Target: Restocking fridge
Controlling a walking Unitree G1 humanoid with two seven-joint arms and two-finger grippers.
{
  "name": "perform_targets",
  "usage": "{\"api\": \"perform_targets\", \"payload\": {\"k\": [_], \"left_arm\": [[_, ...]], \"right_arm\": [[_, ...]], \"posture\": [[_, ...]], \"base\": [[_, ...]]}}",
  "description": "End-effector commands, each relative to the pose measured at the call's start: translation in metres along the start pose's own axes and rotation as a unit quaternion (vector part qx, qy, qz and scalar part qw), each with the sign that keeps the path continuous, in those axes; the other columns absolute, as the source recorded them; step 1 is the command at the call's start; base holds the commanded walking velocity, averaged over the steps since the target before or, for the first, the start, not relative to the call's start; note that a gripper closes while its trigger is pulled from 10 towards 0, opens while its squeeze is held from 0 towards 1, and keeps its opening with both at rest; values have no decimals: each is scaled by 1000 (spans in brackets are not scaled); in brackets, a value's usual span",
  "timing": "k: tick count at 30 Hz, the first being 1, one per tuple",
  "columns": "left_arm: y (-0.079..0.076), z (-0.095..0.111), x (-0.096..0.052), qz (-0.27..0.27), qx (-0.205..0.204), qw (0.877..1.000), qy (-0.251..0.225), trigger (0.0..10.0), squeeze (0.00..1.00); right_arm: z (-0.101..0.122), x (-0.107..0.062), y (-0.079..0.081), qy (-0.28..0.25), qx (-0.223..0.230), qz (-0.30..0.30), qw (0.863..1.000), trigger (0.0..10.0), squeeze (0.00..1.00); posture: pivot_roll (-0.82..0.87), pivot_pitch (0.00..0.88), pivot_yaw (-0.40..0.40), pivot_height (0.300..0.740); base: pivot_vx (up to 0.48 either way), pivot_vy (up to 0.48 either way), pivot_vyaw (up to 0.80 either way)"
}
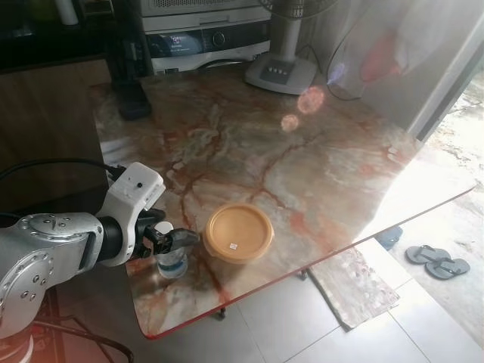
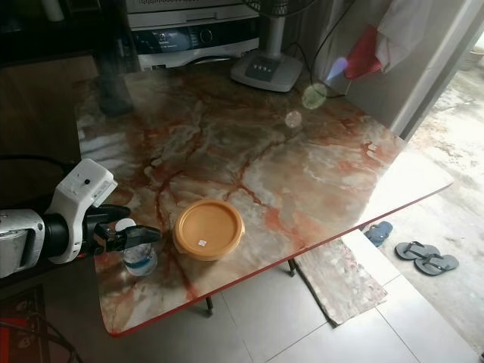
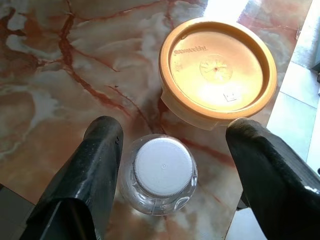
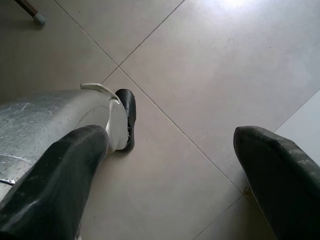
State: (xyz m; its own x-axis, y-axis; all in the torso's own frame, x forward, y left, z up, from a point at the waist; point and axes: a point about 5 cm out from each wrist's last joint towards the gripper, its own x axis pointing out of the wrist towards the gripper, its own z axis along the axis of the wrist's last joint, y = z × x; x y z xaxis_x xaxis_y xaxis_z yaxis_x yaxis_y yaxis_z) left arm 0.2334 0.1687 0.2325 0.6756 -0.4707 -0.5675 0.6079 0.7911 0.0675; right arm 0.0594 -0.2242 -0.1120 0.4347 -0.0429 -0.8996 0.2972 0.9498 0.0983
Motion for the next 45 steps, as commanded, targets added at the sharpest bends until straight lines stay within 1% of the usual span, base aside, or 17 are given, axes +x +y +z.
{"api": "perform_targets", "payload": {"k": [1,2,3,4,5,6,7,8,20,21,22,23,24,26,32,42,45], "left_arm": [[-4,0,1,-16,7,1000,8,863,0],[-4,0,0,-16,7,1000,9,863,0],[-3,-1,1,-15,6,1000,11,1451,0],[-3,-1,1,-15,6,1000,11,1451,0],[-2,-1,1,-11,5,1000,14,4745,0],[1,-2,0,-4,2,1000,16,9412,0],[1,-2,0,-4,2,1000,16,9412,0],[1,-2,0,-2,2,1000,17,10000,0],[-1,-4,1,-20,2,999,25,10000,0],[-2,-5,1,-21,2,999,26,9451,0],[-2,-5,1,-22,3,999,28,8078,0],[-2,-6,1,-21,2,999,30,4980,0],[-2,-7,1,-21,1,999,31,4510,0],[-1,-7,1,-19,1,999,33,0,0],[0,-11,1,-11,-1,999,42,0,0],[-1,-12,0,-13,3,999,45,0,0],[1,-11,0,-1,5,999,45,0,0]], "right_arm": [[-4,-2,-3,5,1,-6,1000,10000,0],[-4,-2,-3,5,1,-6,1000,10000,0],[-4,-2,-3,5,2,-6,1000,10000,0],[-4,-2,-3,5,2,-6,1000,10000,0],[-5,-2,-3,4,4,-7,1000,10000,0],[-5,-2,-2,4,5,-7,1000,10000,0],[-5,-2,-2,4,5,-7,1000,10000,0],[-5,-2,-2,4,6,-7,1000,10000,0],[-6,-2,-1,4,11,-6,1000,10000,0],[-6,-2,-1,4,11,-6,1000,10000,0],[-6,-2,-1,4,11,-6,1000,10000,0],[-6,-2,-1,4,12,-6,1000,10000,0],[-6,-2,-1,4,12,-6,1000,10000,0],[-6,-2,-1,3,13,-7,1000,10000,0],[-6,-2,-1,3,13,-7,1000,10000,0],[-6,-2,-2,3,13,-7,1000,10000,0],[-5,-2,-2,3,12,-7,1000,10000,0]], "posture": [[298,51,-50,740],[298,51,-50,740],[297,51,-49,740],[297,51,-49,740],[298,52,-47,740],[298,54,-46,740],[298,54,-46,740],[299,54,-45,740],[303,61,-41,740],[302,61,-40,740],[302,61,-40,740],[301,61,-40,740],[301,61,-40,740],[301,62,-40,740],[303,67,-40,740],[303,68,-42,740],[303,67,-44,740]], "base": [[0,0,0],[0,0,0],[0,0,0],[0,0,0],[0,0,0],[0,0,0],[0,0,0],[0,0,0],[0,0,0],[0,0,0],[0,0,0],[0,0,0],[0,0,0],[0,0,0],[0,0,0],[0,0,0],[0,0,0]]}}
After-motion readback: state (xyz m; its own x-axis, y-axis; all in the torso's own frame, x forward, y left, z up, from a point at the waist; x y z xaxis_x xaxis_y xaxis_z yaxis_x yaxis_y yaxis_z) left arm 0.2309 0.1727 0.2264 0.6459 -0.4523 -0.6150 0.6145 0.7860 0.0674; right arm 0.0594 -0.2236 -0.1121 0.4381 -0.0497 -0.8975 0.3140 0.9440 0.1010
